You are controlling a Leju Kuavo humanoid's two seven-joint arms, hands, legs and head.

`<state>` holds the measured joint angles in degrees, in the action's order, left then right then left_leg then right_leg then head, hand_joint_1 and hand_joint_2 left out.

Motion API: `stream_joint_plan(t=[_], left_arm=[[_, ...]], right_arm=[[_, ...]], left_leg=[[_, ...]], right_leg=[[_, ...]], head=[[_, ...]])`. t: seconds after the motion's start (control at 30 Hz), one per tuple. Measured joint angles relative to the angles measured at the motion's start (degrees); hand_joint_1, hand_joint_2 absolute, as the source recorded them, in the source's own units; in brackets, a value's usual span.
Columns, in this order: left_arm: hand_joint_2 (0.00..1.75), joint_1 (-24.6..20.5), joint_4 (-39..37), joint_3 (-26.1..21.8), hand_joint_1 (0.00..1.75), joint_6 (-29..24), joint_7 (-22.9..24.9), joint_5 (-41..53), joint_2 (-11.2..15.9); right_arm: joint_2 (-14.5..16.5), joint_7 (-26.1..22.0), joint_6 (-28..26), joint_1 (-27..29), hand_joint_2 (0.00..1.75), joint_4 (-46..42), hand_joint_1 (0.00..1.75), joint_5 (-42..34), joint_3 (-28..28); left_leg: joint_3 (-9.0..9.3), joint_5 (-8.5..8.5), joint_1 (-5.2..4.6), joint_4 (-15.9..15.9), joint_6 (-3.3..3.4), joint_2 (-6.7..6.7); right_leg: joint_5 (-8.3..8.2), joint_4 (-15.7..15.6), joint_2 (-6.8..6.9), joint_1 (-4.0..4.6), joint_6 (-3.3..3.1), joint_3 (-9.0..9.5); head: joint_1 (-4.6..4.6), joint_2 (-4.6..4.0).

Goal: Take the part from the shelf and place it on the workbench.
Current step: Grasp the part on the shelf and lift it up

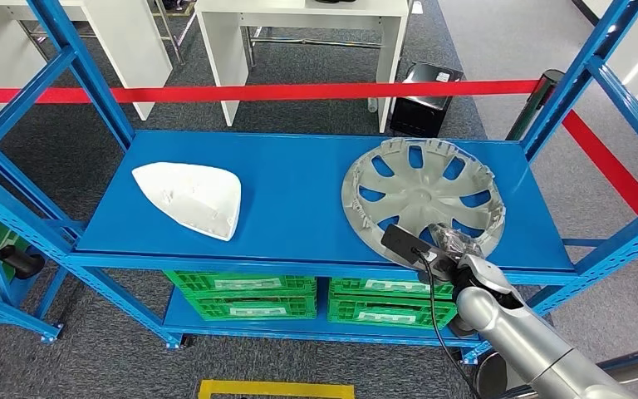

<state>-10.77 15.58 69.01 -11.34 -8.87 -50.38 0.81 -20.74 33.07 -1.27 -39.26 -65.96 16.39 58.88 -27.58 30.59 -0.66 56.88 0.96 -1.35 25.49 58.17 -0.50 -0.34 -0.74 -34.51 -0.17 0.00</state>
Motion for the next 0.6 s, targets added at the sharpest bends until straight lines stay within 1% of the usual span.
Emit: stream_joint_plan(t=[0.17, 0.6], left_arm=[[0.00, -0.1, 0.0, 0.0, 0.00, -0.1, 0.1, 0.0, 0.0], [0.00, -0.4, 0.6, -0.2, 0.00, 0.3, -0.4, 0.0, -1.5]], right_arm=[[0.1, 0.2, -0.1, -0.2, 1.75, 0.2, 1.75, -1.4, 0.0], [0.7, 0.1, -0.6, 0.2, 1.75, 0.9, 1.75, -3.3, -0.1]], left_leg=[[0.43, 0.14, 0.13, -0.1, -0.13, 0.01], [0.62, 0.23, 0.18, -0.1, 0.00, 0.18]], right_leg=[[0.05, -0.2, -0.05, 0.12, 0.03, 0.50], [0.08, -0.3, -0.10, 0.16, 0.08, 0.73]], head=[[0.00, 0.00], [0.02, 0.00]])
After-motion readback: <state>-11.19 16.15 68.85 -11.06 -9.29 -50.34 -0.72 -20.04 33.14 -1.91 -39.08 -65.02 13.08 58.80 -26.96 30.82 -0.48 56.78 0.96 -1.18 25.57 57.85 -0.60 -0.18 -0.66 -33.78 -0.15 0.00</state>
